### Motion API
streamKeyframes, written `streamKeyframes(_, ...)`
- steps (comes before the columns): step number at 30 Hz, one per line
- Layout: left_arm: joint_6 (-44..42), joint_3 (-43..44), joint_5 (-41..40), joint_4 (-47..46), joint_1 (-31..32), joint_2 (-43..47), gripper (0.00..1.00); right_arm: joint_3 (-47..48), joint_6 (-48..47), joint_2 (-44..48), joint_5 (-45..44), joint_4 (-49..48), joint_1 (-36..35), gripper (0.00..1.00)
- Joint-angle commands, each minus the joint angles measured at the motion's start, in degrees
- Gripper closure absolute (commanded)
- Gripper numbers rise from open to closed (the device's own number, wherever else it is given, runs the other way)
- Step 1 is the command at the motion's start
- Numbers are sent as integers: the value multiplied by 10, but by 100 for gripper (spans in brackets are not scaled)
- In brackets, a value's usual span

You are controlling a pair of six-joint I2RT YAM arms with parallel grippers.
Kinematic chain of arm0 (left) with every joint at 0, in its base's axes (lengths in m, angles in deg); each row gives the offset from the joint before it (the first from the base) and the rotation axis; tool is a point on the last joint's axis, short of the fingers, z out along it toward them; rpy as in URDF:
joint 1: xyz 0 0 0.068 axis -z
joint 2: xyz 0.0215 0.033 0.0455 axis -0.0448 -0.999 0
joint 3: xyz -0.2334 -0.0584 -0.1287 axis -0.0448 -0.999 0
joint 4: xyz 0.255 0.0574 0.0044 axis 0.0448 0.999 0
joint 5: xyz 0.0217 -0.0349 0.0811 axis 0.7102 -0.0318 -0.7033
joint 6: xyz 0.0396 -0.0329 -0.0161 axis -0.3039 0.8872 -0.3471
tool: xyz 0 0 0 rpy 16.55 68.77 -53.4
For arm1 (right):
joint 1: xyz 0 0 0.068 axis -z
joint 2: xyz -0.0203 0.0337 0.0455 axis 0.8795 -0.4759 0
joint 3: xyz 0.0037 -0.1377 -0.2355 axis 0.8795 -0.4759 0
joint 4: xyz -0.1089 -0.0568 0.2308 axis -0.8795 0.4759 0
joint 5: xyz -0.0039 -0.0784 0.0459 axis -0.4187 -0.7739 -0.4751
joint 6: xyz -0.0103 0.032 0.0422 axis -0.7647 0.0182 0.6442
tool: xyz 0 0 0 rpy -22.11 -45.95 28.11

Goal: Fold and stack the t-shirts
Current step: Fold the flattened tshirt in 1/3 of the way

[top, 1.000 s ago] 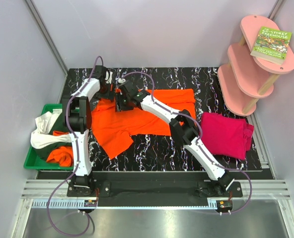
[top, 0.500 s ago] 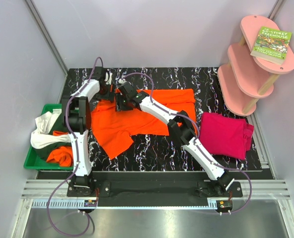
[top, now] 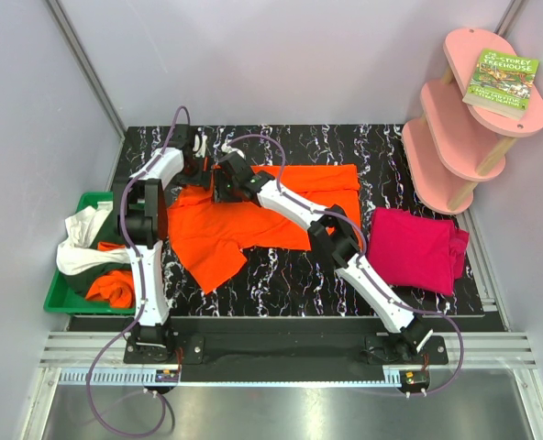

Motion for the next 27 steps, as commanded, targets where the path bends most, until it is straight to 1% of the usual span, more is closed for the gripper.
streamKeyframes(1, -15, -9, 3, 25, -3, 15, 23, -27, 4, 16, -23, -27, -2, 50)
streamKeyframes(5, -14, 3, 4, 29, -3, 8, 23, -68, -10, 56, -29, -26, -2, 49)
streamKeyframes(13, -14, 24, 3, 39, -3, -2, 23, -160, -10, 104, -32, -26, -3, 47)
streamKeyframes(16, -11, 32, 3, 44, -3, -7, 23, -186, -6, 120, -34, -29, -3, 46)
streamKeyframes(18, -8, 37, 17, 46, -3, -10, 22, -192, -8, 123, -32, -33, -4, 46)
streamKeyframes(20, -6, 40, 19, 47, -3, -13, 22, -185, -13, 121, -33, -36, -3, 45)
streamKeyframes(23, -5, 43, 19, 47, -3, -20, 22, -144, -26, 107, -29, -35, -3, 43)
streamKeyframes(27, -4, 46, 19, 47, -3, -28, 22, -65, -31, 86, -33, -22, -3, 41)
